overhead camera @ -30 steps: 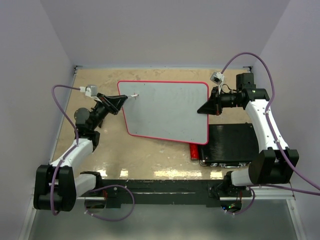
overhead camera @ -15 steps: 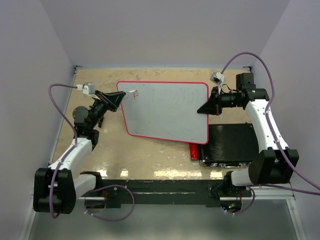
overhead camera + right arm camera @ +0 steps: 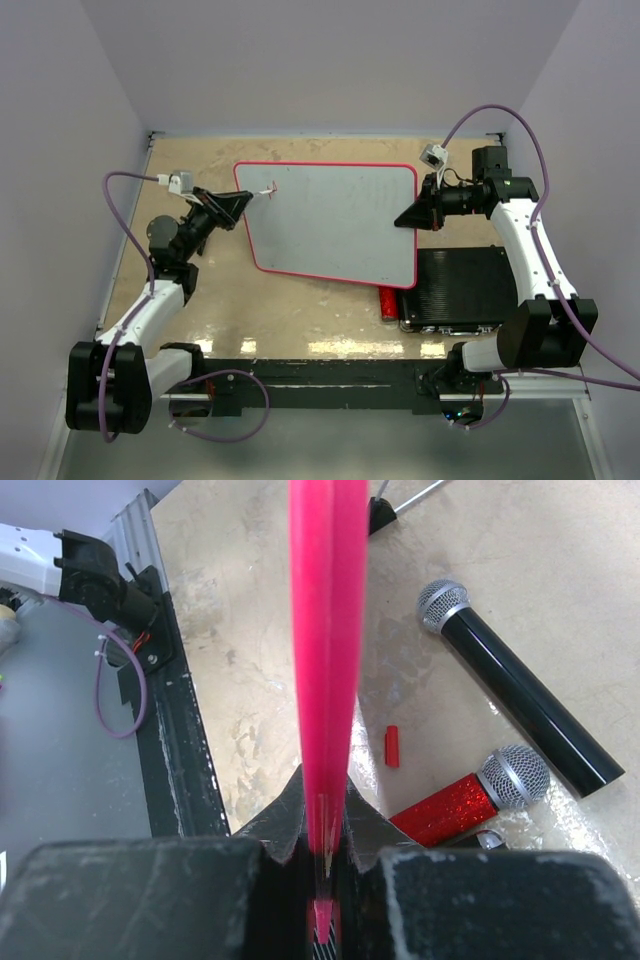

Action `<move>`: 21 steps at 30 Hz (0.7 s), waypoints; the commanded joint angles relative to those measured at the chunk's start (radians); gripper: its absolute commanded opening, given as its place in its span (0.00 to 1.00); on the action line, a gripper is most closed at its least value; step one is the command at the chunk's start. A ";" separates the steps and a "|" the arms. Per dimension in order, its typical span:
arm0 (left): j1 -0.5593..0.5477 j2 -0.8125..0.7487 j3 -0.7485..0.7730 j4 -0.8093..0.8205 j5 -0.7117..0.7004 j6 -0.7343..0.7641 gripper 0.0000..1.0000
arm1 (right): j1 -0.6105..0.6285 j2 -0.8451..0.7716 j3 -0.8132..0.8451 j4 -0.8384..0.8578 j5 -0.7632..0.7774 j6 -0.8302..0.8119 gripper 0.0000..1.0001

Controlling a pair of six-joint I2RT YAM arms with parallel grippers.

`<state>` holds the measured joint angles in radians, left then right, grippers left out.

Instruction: Write a sentence on the whiteboard

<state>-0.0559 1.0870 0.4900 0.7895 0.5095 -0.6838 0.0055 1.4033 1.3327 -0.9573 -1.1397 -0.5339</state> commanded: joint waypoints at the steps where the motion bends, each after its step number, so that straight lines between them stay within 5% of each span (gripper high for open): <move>1: -0.005 -0.021 -0.053 -0.050 0.038 0.040 0.00 | 0.013 -0.013 0.020 0.011 -0.011 -0.054 0.00; 21: -0.005 -0.145 0.002 -0.108 0.049 0.021 0.00 | 0.013 -0.020 0.020 0.009 -0.011 -0.052 0.00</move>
<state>-0.0559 0.9821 0.4438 0.6716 0.5713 -0.6838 0.0071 1.4033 1.3327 -0.9558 -1.1400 -0.5545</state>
